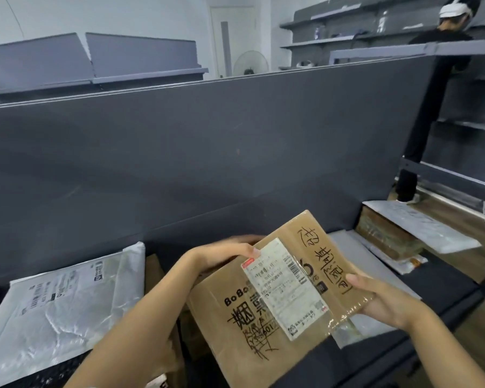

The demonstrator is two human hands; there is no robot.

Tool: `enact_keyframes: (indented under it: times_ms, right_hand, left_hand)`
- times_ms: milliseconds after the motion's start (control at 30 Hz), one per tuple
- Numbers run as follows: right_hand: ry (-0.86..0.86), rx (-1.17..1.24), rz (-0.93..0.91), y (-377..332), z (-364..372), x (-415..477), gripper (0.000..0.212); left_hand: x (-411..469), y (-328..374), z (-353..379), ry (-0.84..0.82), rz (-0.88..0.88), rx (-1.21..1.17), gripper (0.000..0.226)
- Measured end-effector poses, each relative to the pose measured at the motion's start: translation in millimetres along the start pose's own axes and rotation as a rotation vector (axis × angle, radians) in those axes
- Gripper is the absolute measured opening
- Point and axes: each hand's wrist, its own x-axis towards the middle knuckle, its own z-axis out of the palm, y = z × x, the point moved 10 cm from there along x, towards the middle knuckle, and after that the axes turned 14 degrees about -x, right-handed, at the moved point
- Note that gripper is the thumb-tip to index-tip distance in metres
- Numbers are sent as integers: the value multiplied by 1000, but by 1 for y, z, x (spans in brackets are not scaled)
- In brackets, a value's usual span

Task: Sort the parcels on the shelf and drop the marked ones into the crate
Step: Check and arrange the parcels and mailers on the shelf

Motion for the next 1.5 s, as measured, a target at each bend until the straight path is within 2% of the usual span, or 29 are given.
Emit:
enact_keyframes:
  times_ms: [67, 167, 233, 300, 400, 467, 533, 667, 733, 833, 967, 1033, 1100, 1167, 1233, 1300, 1400, 1500]
  right_hand:
    - [81, 12, -21, 1, -5, -1, 100]
    - [176, 79, 2, 4, -14, -6, 101]
    - [235, 184, 88, 14, -19, -10, 98]
    - [297, 326, 168, 26, -23, -14, 85]
    - [417, 448, 249, 38, -27, -16, 76]
    - [450, 453, 310, 41, -20, -13, 70]
    - [433, 408, 388, 45, -10, -8, 68]
    - [261, 138, 489, 43, 5, -3, 67]
    - [151, -50, 501, 36, 7, 0, 71]
    - [115, -211, 521, 27, 5, 2, 72]
    - [111, -182, 455, 18, 11, 5, 53]
    - [125, -151, 387, 15, 12, 5, 52]
    - [151, -115, 276, 14, 8, 7, 61]
    - [215, -126, 116, 9, 0, 7, 83]
    - [313, -192, 0, 3, -6, 1, 103]
    - [411, -295, -74, -6, -4, -7, 104]
    - [507, -360, -80, -7, 1, -20, 104]
    - [544, -334, 7, 15, -8, -36, 90]
  left_hand:
    - [4, 7, 5, 0, 25, 34, 83]
    - [-2, 14, -5, 104, 114, 43, 76]
    - [-13, 11, -23, 201, 209, -59, 60]
    - [-28, 1, -37, 294, 335, -269, 48]
    - [-42, -23, -44, 494, 477, -400, 49]
    - [-41, -38, -34, 544, 495, -470, 66]
    - [-40, -50, -31, 584, 504, -594, 72]
    - [-53, -66, -45, 662, 468, -772, 53]
    - [-49, -66, -61, 705, 391, -745, 52]
    - [-50, -59, -82, 780, 305, -660, 56]
    - [-53, -52, -67, 726, 296, -682, 54]
    - [-54, -54, -66, 710, 351, -719, 56]
    - [-54, -50, -69, 709, 428, -775, 60]
    - [-53, -53, -68, 721, 435, -800, 60]
    - [-49, -62, -60, 708, 358, -772, 51]
    - [-43, -71, -50, 674, 269, -787, 44]
    - [-28, -84, -38, 593, 173, -854, 41]
    - [-13, -86, -23, 565, 129, -848, 43]
